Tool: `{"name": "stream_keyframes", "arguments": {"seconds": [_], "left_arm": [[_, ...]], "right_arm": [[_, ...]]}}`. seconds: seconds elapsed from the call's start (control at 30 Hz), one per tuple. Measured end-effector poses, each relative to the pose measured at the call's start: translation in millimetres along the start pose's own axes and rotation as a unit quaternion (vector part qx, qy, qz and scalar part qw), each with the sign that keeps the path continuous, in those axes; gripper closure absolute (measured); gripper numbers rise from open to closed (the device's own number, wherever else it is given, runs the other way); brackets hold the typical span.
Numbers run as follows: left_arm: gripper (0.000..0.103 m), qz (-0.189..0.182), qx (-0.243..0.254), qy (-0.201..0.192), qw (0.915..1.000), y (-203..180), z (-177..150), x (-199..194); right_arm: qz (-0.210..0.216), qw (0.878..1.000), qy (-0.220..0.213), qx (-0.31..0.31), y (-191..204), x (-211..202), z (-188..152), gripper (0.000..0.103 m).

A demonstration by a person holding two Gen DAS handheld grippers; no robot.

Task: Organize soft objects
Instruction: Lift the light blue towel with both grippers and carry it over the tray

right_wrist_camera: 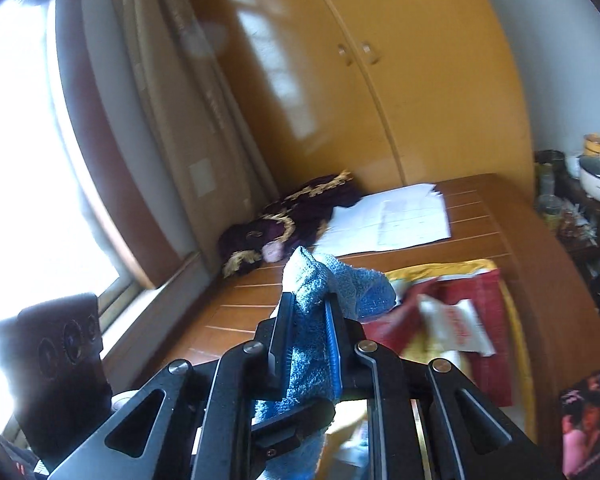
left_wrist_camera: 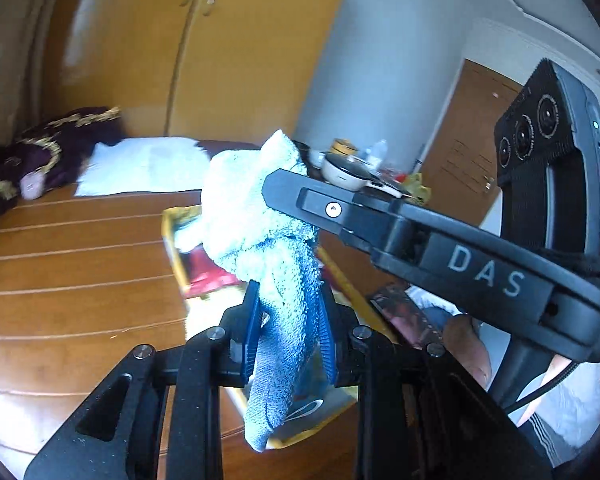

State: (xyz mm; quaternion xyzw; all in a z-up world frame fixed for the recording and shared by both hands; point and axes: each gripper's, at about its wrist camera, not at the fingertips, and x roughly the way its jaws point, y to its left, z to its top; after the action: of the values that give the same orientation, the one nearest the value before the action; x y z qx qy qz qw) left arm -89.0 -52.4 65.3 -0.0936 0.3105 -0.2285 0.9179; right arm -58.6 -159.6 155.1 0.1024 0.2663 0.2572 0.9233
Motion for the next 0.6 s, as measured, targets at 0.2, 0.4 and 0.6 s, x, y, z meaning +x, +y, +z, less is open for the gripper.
{"name": "stream_keyframes", "arguments": {"seconds": [0.2,0.4,0.6], "left_arm": [[0.08,-0.006,0.01,0.04,0.9991,-10,-7,42],[0.08,-0.002,-0.003,0.069,0.9976,1,-14,62],[0.08,-0.01,-0.007,0.068,0.9976,3,-19,57]], "right_arm": [[-0.059,0.998,0.018,0.025,-38,10,-14,0.088],[-0.076,0.995,0.031,0.052,-59,32,-25,0.088],[-0.123,0.991,0.031,0.044,-54,30,-26,0.084]]}}
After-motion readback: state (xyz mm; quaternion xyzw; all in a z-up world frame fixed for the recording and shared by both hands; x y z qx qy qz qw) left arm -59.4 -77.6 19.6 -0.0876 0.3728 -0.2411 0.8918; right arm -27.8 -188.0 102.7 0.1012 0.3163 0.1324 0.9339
